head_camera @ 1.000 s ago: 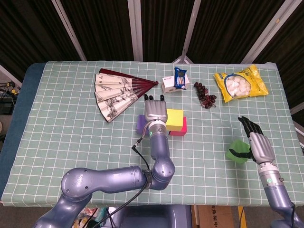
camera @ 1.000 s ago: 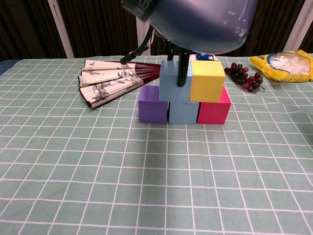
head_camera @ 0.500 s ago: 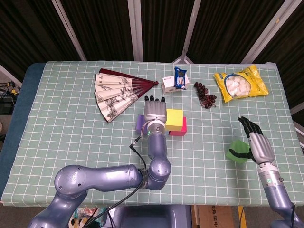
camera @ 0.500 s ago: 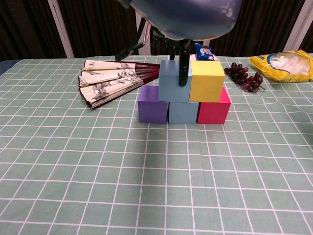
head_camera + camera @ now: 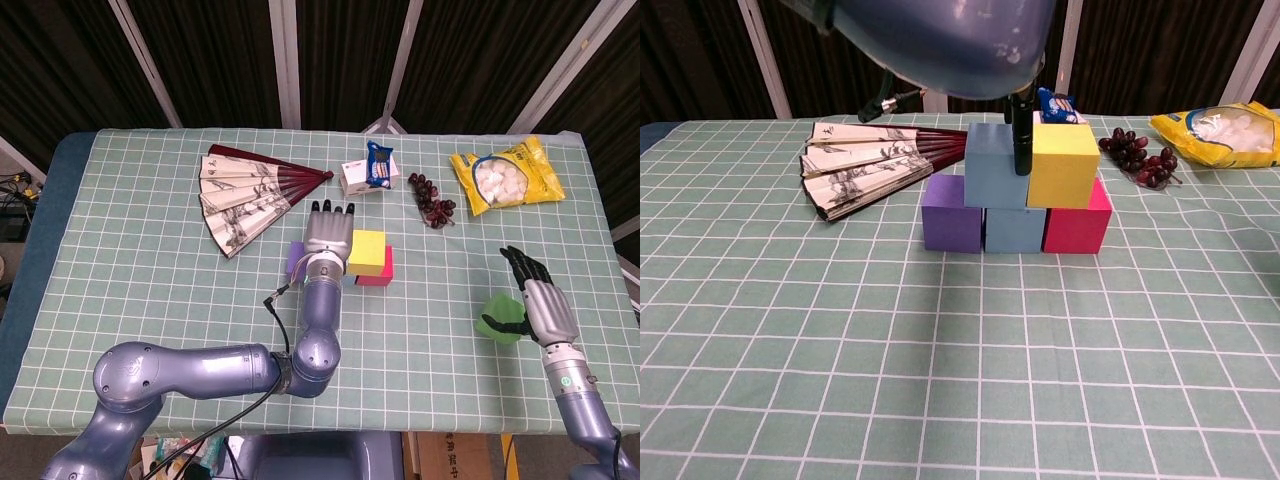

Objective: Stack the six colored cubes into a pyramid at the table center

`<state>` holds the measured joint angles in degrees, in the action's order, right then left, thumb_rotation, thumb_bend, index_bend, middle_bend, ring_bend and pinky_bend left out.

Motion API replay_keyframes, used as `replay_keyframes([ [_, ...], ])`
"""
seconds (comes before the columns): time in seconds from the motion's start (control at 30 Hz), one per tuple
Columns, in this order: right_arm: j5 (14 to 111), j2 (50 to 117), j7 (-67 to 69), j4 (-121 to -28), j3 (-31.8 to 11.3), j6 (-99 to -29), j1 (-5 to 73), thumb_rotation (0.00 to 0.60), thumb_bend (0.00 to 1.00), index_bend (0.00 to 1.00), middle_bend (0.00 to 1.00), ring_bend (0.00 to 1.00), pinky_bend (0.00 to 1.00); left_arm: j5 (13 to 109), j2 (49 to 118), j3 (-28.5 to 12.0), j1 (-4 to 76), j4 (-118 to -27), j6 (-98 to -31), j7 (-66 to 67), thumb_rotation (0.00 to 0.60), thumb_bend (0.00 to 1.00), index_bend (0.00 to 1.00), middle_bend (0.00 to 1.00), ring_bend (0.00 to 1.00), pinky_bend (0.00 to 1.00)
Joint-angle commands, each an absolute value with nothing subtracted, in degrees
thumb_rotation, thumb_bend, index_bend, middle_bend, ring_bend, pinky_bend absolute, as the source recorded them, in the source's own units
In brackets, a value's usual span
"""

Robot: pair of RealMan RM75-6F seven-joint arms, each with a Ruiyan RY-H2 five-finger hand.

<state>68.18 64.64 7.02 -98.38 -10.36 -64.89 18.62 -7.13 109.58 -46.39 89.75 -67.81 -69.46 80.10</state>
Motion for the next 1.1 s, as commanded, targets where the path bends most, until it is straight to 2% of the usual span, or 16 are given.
replay_keyframes([
  [0.03, 68.14, 64.69, 7.01, -98.31, -10.38, -64.86, 18.66, 0.600, 0.21, 0.00, 0.01, 0.00, 0.00, -6.49, 109.50, -45.70, 89.57, -68.00, -68.72, 78.88, 0.600, 0.05, 0.00, 0.17, 0.03, 0.00],
  [1.1, 68.32, 64.71, 6.68, -98.58, -10.22, -64.88, 18.69, 0.600, 0.21, 0.00, 0.01, 0.00, 0.00, -7.63, 107.25, -42.20, 90.11, -70.66, -66.71, 74.05, 0.600, 0.07, 0.00, 0.23, 0.03, 0.00],
])
